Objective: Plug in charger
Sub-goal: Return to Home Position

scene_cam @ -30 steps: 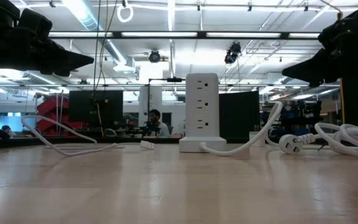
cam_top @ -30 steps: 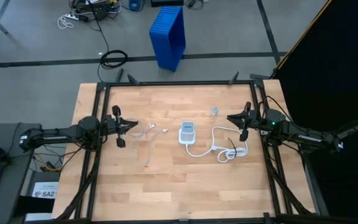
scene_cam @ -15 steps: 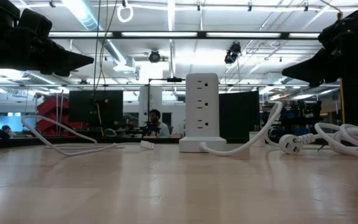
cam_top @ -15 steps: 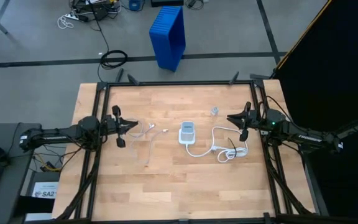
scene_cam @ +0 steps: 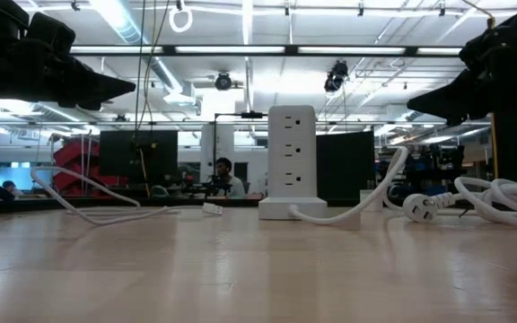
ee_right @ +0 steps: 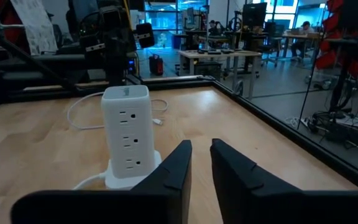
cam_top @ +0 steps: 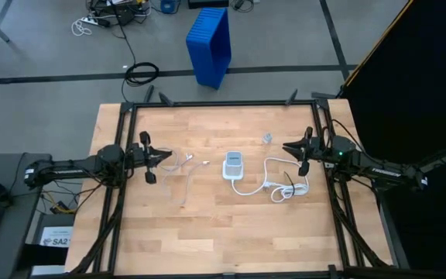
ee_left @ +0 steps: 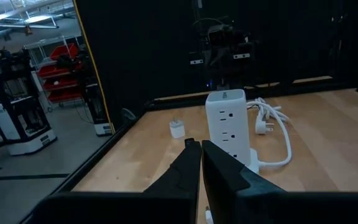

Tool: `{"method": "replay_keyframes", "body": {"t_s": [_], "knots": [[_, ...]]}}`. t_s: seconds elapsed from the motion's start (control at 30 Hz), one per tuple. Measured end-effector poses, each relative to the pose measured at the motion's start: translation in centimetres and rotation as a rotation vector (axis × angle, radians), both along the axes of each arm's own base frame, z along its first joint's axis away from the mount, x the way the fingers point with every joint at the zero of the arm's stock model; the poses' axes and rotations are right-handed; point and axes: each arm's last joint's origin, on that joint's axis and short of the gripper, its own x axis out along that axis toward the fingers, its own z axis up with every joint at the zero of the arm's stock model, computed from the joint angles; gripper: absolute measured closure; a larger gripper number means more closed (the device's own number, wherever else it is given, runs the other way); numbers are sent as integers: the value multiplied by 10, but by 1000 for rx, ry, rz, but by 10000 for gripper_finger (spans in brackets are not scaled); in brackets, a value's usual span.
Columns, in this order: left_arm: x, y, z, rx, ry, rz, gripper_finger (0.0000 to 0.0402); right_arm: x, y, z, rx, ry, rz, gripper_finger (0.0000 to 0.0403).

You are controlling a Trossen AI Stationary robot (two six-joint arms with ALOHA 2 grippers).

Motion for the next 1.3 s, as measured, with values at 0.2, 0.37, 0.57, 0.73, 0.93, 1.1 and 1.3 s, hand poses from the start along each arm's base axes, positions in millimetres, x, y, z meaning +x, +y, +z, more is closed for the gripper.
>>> {"method": "replay_keyframes", "body": {"t_s": [0.2,0.37,0.57,0.73,0.93,1.1,1.3], "knots": [[0,0,0,0,0,0,401,0,0,0,0,0,0,359],[0,0,0,0,0,0,401,0,0,0,0,0,0,366],[0,0,0,0,0,0,401,0,0,0,0,0,0,375],[0,0,0,0,0,0,401,0,0,0,0,0,0,378],[0,0,0,0,0,0,401,0,0,0,0,0,0,370],[0,0,0,0,0,0,401,0,0,0,0,0,0,362],[0,0,0,0,1,0,401,0,0,0,0,0,0,356]]}}
